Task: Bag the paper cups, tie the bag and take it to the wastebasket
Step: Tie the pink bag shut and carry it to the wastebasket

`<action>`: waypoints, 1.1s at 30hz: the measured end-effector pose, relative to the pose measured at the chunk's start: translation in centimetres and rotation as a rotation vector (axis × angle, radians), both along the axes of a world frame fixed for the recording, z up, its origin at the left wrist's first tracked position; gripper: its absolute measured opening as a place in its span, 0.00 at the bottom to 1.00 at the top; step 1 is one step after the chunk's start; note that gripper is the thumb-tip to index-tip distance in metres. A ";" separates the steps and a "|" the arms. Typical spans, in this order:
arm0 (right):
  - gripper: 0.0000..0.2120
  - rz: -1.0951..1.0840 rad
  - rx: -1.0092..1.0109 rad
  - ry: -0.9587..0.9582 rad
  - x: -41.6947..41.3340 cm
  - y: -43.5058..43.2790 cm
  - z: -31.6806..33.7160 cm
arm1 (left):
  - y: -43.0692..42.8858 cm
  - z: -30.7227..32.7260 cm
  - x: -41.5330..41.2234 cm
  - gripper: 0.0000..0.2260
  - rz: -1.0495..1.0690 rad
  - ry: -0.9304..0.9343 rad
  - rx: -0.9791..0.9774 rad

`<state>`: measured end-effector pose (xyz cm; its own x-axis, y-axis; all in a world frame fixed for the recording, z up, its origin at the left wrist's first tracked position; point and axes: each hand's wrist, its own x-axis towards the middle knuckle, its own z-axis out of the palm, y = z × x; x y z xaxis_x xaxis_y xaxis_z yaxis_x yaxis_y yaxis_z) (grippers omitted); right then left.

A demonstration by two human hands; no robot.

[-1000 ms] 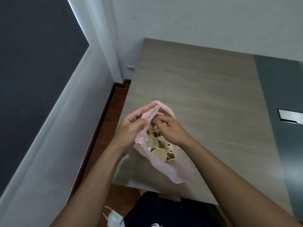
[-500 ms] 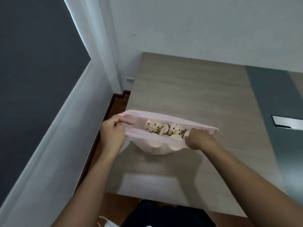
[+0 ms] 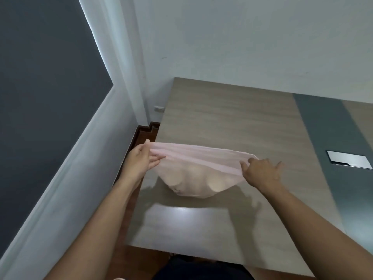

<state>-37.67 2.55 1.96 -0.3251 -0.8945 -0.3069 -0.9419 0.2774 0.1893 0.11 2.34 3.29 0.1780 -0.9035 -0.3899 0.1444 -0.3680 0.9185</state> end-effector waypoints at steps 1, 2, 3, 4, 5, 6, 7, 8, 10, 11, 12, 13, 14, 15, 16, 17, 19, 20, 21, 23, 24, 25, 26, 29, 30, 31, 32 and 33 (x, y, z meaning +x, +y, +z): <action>0.29 0.001 -0.028 -0.006 -0.2 0.2 -0.2 | 0.1 -0.1 0.0 0.18 -0.011 0.000 0.007; 0.30 0.007 -0.058 -0.018 -0.3 0.4 -0.4 | 0.2 -0.2 0.1 0.22 -0.014 -0.007 0.008; 0.31 0.014 -0.087 -0.034 -0.5 0.6 -0.5 | 0.3 -0.3 0.2 0.26 -0.019 -0.018 0.001; 0.33 0.030 -0.122 -0.050 -0.7 0.7 -0.4 | 0.4 -0.4 0.2 0.28 -0.031 -0.008 -0.015; 0.34 0.054 -0.160 -0.063 -0.9 0.9 -0.4 | 0.6 -0.3 0.3 0.29 -0.058 0.020 -0.043; 0.35 0.081 -0.196 -0.074 -1.3 1.1 -0.3 | 0.8 -0.4 0.3 0.30 -0.103 0.076 -0.075; 0.37 0.110 -0.219 -0.084 -1.7 1.3 -0.4 | 0.9 -0.6 0.4 0.31 -0.159 0.146 -0.103; 0.38 0.143 -0.220 -0.095 -2.3 1.5 -0.6 | 1.0 -0.9 0.6 0.30 -0.219 0.212 -0.125; 0.43 0.203 -0.166 -0.115 -3.6 2.1 -1.4 | 1.0 -1.2 0.7 0.26 -0.298 0.240 -0.149; 0.44 0.218 -0.130 -0.122 -4.2 2.4 -1.9 | 0.9 -1.4 0.7 0.24 -0.315 0.222 -0.151; 0.44 0.220 -0.097 -0.130 -4.7 2.7 -2.4 | 0.8 -1.4 0.5 0.23 -0.317 0.207 -0.152; 0.43 0.217 -0.070 -0.132 -5.1 3.0 -2.8 | 0.8 -1.5 0.3 0.20 -0.303 0.198 -0.149; 0.40 0.215 -0.049 -0.120 -5.4 3.3 -3.2 | 0.8 -1.5 -0.1 0.17 -0.283 0.199 -0.150; 0.35 0.217 -0.035 -0.093 -5.7 3.5 -3.5 | 0.9 -1.3 -0.4 0.14 -0.260 0.199 -0.148; 0.30 0.221 -0.027 -0.060 -6.0 3.6 -3.8 | 1.0 -1.0 -0.8 0.11 -0.236 0.205 -0.142; 0.23 0.216 -0.032 -0.035 -6.2 3.8 -3.9 | 1.1 -0.7 -1.1 0.10 -0.213 0.202 -0.139; 0.16 0.189 -0.077 -0.006 -6.7 4.0 -3.9 | 1.4 -0.1 -1.7 0.13 -0.177 0.163 -0.147; 0.16 0.176 -0.100 0.011 -6.9 4.1 -3.8 | 1.4 0.2 -2.0 0.14 -0.164 0.143 -0.151; 0.17 0.174 -0.120 0.032 -7.1 4.2 -3.8 | 1.5 0.4 -2.2 0.14 -0.145 0.129 -0.154; 0.17 0.175 -0.168 0.042 -7.4 4.2 -3.8 | 1.5 0.8 -2.5 0.12 -0.096 0.120 -0.155; 0.18 0.169 -0.199 0.031 -7.5 4.2 -3.7 | 1.5 1.0 -2.6 0.12 -0.078 0.116 -0.154; 0.18 0.156 -0.233 0.013 -7.7 4.1 -3.7 | 1.6 1.2 -2.7 0.11 -0.065 0.105 -0.152; 0.19 0.140 -0.271 -0.010 -7.9 4.0 -3.7 | 1.5 1.2 -2.8 0.11 -0.056 0.089 -0.149; 0.17 0.090 -0.357 -0.129 -8.5 3.5 -3.9 | 1.3 1.4 -2.9 0.12 -0.012 0.048 -0.141; 0.16 0.078 -0.373 -0.177 -8.7 3.2 -3.8 | 1.1 1.4 -2.8 0.13 0.014 0.038 -0.137; 0.16 0.070 -0.393 -0.212 -9.1 3.1 -3.6 | 1.0 1.3 -2.8 0.14 0.041 0.030 -0.134; 0.18 0.069 -0.412 -0.236 -9.4 2.9 -3.4 | 0.8 1.3 -2.7 0.14 0.071 0.022 -0.131; 0.19 0.066 -0.424 -0.253 -9.6 2.8 -3.2 | 0.5 1.3 -2.7 0.14 0.106 0.018 -0.130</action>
<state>-47.30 5.36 -1.20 -0.2262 -0.9737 0.0263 -0.9617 0.2190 -0.1646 -2.61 2.88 4.55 0.2690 -0.9232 -0.2746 0.1928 -0.2277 0.9545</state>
